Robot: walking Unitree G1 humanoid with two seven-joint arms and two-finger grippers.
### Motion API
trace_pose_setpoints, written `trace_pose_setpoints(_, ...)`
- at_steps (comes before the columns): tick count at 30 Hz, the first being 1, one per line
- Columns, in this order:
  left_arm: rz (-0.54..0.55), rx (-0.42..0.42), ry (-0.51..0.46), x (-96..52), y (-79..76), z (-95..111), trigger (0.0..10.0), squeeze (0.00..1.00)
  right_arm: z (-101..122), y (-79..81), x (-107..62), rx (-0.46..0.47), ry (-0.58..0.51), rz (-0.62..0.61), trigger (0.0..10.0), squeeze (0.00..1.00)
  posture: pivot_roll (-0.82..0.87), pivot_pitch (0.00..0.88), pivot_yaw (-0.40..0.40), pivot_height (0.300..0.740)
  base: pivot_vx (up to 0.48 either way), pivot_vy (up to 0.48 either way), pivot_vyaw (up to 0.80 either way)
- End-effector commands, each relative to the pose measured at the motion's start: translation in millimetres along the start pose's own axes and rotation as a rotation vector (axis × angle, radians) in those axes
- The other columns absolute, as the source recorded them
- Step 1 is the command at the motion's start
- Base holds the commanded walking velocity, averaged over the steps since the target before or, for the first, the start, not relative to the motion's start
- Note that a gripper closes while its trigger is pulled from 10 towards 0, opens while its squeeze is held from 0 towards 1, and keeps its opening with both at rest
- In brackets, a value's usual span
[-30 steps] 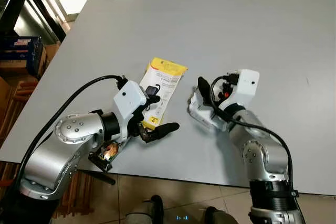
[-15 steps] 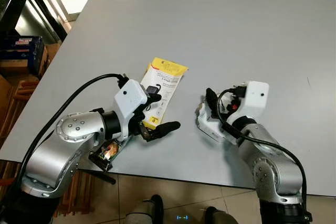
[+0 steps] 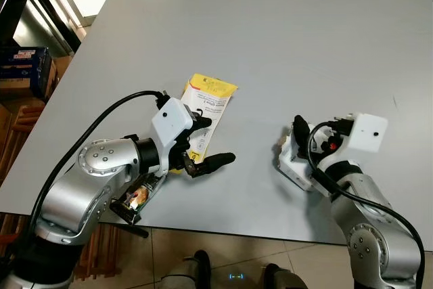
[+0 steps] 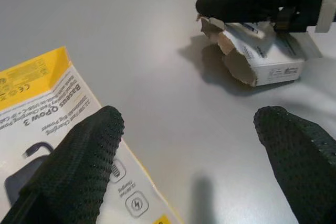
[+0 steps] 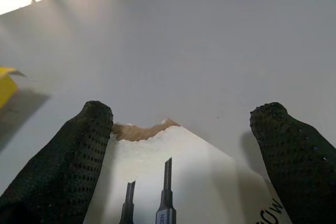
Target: Picking trash to rubbish bin
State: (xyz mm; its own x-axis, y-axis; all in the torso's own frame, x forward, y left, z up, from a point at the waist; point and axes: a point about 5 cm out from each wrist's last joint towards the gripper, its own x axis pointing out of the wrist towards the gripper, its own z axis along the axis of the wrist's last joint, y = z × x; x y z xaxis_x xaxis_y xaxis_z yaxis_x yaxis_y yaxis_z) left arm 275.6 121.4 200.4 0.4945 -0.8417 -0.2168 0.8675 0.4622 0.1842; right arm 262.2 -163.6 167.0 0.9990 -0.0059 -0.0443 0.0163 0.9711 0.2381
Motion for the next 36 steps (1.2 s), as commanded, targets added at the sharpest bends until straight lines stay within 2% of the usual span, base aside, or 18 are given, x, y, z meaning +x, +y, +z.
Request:
trace_pose_setpoints(1, -0.022, 0.021, 0.001, 2.6, -0.2, 1, 10.0, 0.00, 6, 3.3, -4.3, 0.002, -0.041, 0.012, 10.0, 0.00, 0.01, 0.188, 0.130, 0.740, 0.000, 0.000, 0.00)
trace_pose_setpoints(9, -0.037, 0.022, -0.024, 14.2, 0.7, 2, 10.0, 0.00, 29, 8.0, -3.7, -0.057, -0.184, 0.022, 10.0, 0.00, -0.03, 0.166, 0.128, 0.740, 0.000, 0.000, 0.00)
trace_pose_setpoints(13, -0.040, 0.017, -0.035, 17.3, -0.1, 0, 10.0, 0.00, 38, 9.5, -3.8, -0.069, -0.219, 0.038, 10.0, 0.00, -0.04, 0.163, 0.122, 0.740, 0.000, 0.000, 0.00)
trace_pose_setpoints(19, -0.040, 0.017, -0.040, 18.9, -0.7, 0, 10.0, 0.00, 36, 7.2, -4.9, -0.057, -0.198, 0.036, 10.0, 0.00, -0.04, 0.162, 0.117, 0.740, 0.000, 0.000, 0.00)
trace_pose_setpoints(26, -0.048, 0.030, -0.045, 19.6, 1.1, 1, 10.0, 0.00, 31, 1.6, -20.1, -0.003, -0.160, 0.030, 10.0, 0.00, -0.06, 0.159, 0.118, 0.740, 0.000, 0.000, 0.00)
trace_pose_setpoints(29, -0.107, 0.039, -0.038, 19.5, 1.1, 4, 10.0, 0.00, 23, -3.9, -30.2, 0.009, -0.123, 0.013, 10.0, 0.00, -0.08, 0.156, 0.137, 0.740, 0.000, 0.000, 0.00)
trace_pose_setpoints(36, -0.119, 0.040, -0.026, 22.9, 3.0, 1, 10.0, 0.00, 21, -4.2, -31.1, 0.042, -0.113, -0.003, 10.0, 0.00, -0.09, 0.146, 0.146, 0.740, 0.000, 0.000, 0.00)
